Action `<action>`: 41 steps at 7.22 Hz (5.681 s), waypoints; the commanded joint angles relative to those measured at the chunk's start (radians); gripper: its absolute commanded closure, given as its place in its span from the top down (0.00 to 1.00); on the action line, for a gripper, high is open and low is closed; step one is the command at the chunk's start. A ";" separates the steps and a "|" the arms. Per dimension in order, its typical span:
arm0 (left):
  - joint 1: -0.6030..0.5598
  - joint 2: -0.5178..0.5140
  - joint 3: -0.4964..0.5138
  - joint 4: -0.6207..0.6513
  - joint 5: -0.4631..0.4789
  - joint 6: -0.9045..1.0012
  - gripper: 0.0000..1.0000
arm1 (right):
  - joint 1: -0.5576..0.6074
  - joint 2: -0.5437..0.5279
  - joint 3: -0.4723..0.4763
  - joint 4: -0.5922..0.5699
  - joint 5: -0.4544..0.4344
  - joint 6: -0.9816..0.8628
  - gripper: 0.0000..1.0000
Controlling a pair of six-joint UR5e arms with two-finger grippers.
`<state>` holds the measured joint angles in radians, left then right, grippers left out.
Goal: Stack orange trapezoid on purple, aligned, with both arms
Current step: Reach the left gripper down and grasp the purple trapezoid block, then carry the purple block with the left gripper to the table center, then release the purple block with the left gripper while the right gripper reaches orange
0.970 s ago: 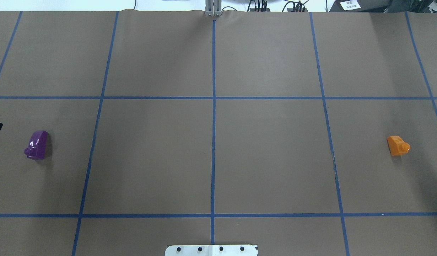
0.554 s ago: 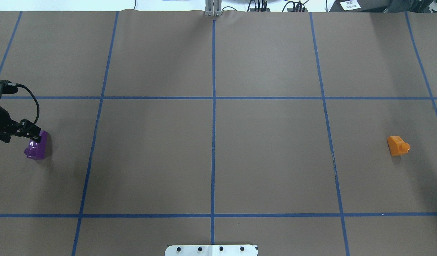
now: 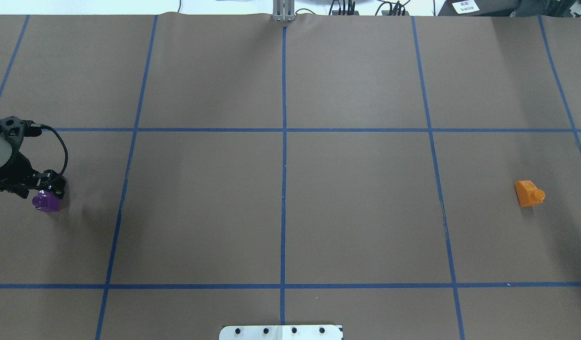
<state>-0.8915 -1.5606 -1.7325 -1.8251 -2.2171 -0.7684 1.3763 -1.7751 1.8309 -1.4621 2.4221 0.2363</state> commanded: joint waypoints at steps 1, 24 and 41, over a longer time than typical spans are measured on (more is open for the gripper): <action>0.014 -0.001 0.008 -0.011 0.002 -0.031 0.60 | 0.000 0.000 -0.001 -0.001 0.000 0.000 1.00; 0.378 -0.924 0.367 0.236 0.211 -0.391 0.02 | -0.009 0.002 -0.005 0.019 0.017 0.002 1.00; 0.302 -0.770 -0.002 0.303 0.264 -0.620 1.00 | -0.324 0.078 -0.084 0.170 -0.097 0.294 0.99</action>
<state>-0.5904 -2.3417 -1.7323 -1.5201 -1.9554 -1.3859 1.0784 -1.7093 1.7601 -1.2929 2.3263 0.4846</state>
